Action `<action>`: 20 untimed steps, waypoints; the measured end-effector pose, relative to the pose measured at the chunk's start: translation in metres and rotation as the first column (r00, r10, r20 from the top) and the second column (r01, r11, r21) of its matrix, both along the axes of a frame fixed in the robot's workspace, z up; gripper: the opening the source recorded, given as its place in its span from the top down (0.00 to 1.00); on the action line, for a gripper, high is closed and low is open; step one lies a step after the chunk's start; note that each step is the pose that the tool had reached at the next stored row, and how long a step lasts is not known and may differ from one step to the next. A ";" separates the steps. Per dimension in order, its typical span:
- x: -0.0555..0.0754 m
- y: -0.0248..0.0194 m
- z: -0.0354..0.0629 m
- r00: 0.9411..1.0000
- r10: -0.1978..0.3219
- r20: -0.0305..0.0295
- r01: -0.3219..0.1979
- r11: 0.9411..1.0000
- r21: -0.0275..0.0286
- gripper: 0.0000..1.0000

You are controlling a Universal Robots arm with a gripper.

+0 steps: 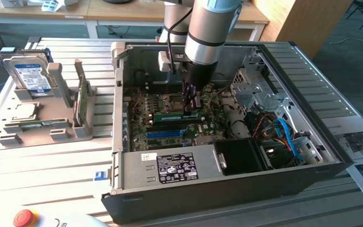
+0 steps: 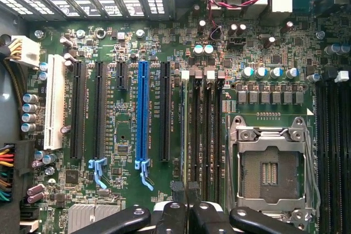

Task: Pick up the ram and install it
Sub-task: 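Insert the ram into the slot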

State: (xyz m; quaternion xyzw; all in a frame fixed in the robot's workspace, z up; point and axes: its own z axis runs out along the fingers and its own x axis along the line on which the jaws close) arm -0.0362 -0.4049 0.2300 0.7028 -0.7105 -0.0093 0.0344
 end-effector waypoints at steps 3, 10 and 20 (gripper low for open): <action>0.000 0.0001 0.0014 1.000 0.000 0.000 0.000 1.000 0.001 0.88; 0.000 0.0000 0.0047 1.000 0.000 0.000 0.000 1.000 0.000 0.88; 0.000 0.0000 0.0031 1.000 -0.002 0.000 0.002 1.000 0.000 0.88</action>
